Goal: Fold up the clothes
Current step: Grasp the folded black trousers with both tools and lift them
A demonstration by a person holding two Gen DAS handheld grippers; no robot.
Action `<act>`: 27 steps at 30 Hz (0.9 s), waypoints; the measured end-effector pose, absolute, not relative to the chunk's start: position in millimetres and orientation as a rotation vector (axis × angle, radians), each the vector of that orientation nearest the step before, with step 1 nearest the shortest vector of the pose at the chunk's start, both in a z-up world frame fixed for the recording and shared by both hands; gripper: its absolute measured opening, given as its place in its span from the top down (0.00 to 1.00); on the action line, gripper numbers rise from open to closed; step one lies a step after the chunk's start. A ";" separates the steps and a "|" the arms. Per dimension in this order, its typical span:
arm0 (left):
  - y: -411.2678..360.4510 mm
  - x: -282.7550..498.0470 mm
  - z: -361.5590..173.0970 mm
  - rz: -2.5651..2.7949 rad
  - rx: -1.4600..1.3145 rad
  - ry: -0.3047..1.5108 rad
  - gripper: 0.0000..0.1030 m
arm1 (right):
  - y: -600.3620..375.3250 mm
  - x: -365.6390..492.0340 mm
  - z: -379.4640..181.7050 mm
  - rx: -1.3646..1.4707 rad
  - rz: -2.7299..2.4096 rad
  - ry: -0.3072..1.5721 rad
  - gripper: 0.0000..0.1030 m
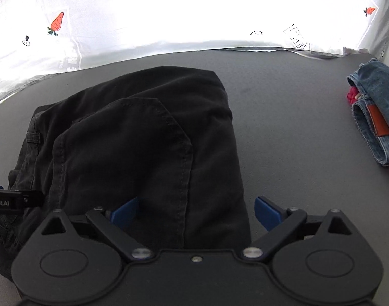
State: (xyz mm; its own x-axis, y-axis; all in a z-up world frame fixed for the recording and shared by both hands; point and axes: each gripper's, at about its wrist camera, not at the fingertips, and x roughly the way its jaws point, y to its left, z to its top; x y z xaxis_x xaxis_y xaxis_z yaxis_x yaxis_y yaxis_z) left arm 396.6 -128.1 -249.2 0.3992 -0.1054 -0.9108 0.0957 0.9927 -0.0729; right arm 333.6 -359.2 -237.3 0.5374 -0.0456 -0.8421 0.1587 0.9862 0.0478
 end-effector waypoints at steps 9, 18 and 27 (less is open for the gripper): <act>-122.4 403.3 -257.2 -0.152 -0.037 1.173 0.00 | -382.6 348.2 -251.3 0.227 0.027 1.028 0.00; -124.6 410.0 -253.4 -0.238 0.134 1.083 0.00 | -395.1 362.0 -253.4 0.291 0.115 1.018 0.00; -113.2 439.1 -258.0 -0.408 0.129 1.039 0.00 | -397.1 396.2 -254.2 0.319 0.223 1.022 0.00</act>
State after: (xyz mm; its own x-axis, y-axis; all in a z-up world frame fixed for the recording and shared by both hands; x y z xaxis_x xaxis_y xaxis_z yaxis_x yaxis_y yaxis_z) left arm 439.1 -113.2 -258.0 0.4400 -0.2667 -0.8575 0.3877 0.9177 -0.0865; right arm 396.2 -397.1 -254.2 0.5052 0.3288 -0.7979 -0.0339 0.9314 0.3623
